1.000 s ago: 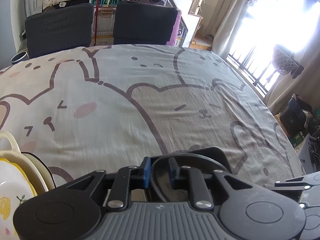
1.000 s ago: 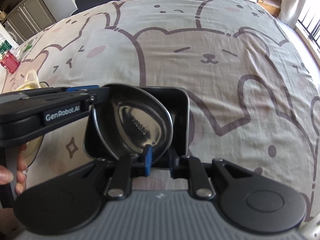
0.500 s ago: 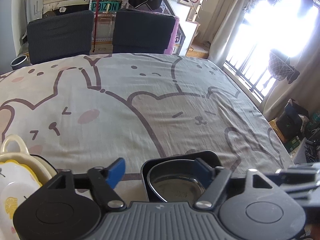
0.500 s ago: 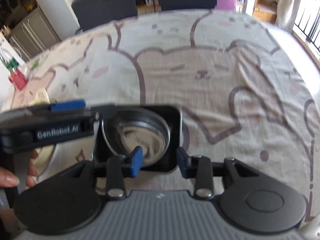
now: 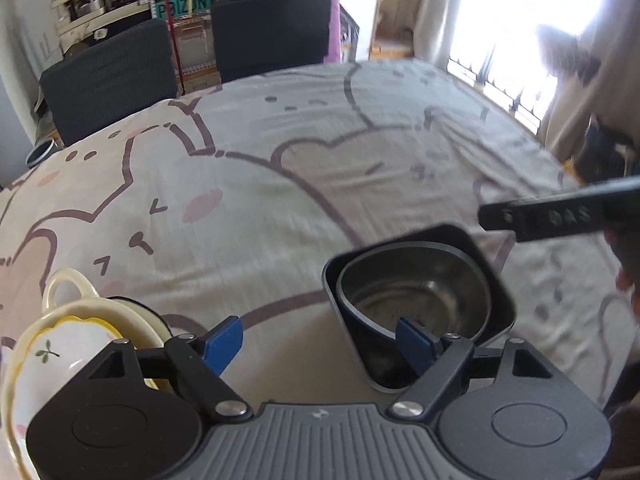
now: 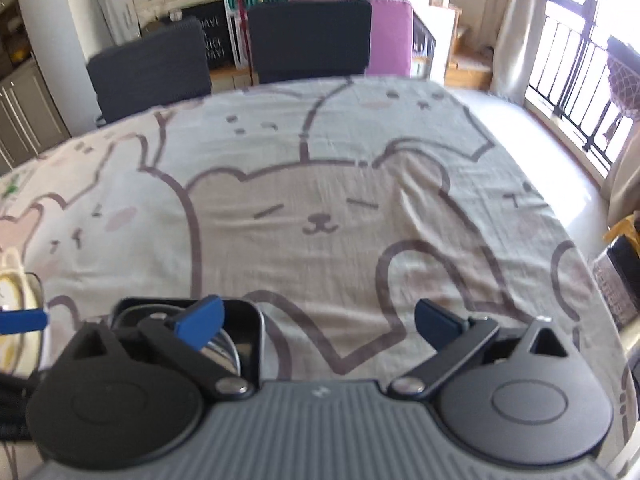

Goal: Organize plates and bowls
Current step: 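Open both grippers and release the round steel bowl, then move both grippers onto opposite rims of the steel tray, then close both grippers on the steel tray rims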

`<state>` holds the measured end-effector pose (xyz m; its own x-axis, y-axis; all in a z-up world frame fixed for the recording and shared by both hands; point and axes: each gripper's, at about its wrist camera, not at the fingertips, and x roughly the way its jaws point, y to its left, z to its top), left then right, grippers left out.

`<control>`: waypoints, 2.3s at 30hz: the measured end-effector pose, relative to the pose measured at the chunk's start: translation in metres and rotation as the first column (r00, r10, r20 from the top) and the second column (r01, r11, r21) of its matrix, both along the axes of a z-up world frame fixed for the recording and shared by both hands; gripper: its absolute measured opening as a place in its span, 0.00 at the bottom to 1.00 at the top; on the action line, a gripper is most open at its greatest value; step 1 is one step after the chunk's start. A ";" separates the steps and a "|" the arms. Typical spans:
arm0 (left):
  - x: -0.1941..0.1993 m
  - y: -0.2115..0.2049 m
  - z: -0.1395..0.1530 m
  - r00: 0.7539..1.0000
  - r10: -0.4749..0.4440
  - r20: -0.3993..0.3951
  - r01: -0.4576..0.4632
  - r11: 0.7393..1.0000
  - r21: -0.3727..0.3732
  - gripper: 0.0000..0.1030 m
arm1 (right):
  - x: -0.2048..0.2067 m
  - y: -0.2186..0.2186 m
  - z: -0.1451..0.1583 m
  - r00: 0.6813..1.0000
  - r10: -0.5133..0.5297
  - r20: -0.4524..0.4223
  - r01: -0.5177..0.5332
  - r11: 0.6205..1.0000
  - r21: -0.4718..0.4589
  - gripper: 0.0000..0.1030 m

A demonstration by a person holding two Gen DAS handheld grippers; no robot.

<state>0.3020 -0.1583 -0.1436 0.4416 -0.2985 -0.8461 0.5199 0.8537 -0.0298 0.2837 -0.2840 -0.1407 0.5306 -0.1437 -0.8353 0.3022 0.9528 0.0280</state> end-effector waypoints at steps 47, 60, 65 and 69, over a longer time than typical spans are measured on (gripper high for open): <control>0.020 -0.010 -0.007 0.999 0.044 0.033 -0.046 0.997 0.064 0.56 | -0.006 -0.016 -0.024 0.993 0.045 -0.113 -0.028 0.988 0.152 0.82; 0.010 -0.020 -0.012 0.999 0.013 -0.031 -0.012 1.000 0.024 0.14 | -0.001 0.012 -0.025 0.976 0.171 -0.138 -0.154 0.980 0.127 0.28; 0.012 -0.022 -0.016 0.995 0.053 -0.079 -0.054 0.999 -0.006 0.10 | -0.002 0.022 -0.027 0.963 0.226 -0.144 -0.205 0.968 0.145 0.15; 0.017 -0.018 -0.024 0.987 0.089 -0.137 -0.096 0.994 -0.046 0.10 | -0.003 0.024 -0.032 0.964 0.224 -0.146 -0.199 0.965 0.169 0.15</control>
<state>0.3190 -0.1762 -0.1678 0.3520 -0.3074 -0.8841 0.4273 0.8931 -0.1404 0.2807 -0.2597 -0.1729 0.3905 0.0919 -0.9160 0.1066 0.9838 0.1442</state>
